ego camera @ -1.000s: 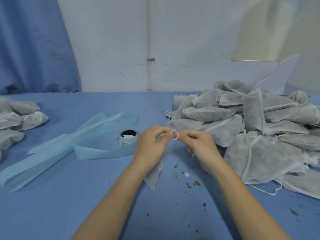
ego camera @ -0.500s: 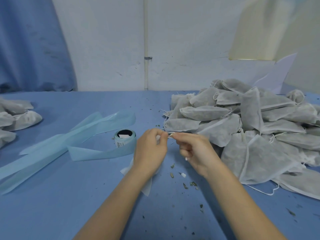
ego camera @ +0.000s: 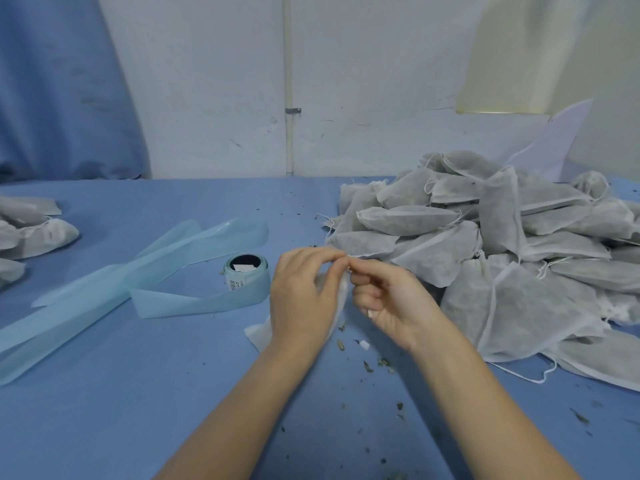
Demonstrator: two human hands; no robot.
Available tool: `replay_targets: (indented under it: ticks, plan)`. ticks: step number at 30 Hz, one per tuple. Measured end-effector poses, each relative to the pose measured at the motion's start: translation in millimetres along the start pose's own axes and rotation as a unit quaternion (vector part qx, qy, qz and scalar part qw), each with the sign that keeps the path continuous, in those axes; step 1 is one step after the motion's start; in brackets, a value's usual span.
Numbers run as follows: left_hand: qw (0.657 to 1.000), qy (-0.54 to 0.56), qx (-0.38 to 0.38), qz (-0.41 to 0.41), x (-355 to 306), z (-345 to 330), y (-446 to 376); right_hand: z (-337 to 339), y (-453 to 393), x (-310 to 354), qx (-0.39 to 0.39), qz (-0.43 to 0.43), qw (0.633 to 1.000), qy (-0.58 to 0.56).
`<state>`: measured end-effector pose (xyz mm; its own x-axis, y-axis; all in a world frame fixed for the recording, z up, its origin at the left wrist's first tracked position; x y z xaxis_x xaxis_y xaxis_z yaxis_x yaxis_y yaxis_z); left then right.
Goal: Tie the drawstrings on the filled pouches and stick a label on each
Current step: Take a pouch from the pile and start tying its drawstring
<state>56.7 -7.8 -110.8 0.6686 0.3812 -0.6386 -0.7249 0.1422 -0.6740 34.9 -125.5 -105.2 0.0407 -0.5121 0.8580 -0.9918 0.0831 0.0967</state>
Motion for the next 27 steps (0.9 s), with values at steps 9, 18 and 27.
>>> replay_targets:
  ticks: [9, 18, 27]
  plan:
    - [0.96, -0.221, -0.064, -0.16, 4, 4, -1, 0, 10, 1, -0.076, 0.153, 0.945, 0.278]
    - [0.991, -0.13, -0.018, 0.021, -4, 3, -6, -10, 3, -15, -0.023, 0.206, 0.946, 0.249]
    - [0.986, -0.046, 0.012, 0.158, -6, 9, -18, -15, -1, -16, -0.068, 0.243, 0.924, 0.286]
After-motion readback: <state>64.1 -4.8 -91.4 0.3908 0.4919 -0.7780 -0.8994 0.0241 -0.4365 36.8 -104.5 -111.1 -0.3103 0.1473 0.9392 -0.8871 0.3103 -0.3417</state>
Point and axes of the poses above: each hand's wrist, its own y-axis away from the middle knuckle, its own z-axis out of the back of the hand, x = y × z, the point moved 1 cm from there along -y, towards the middle knuckle, and after that the axes turned 6 degrees about x, right-handed, at the moved point
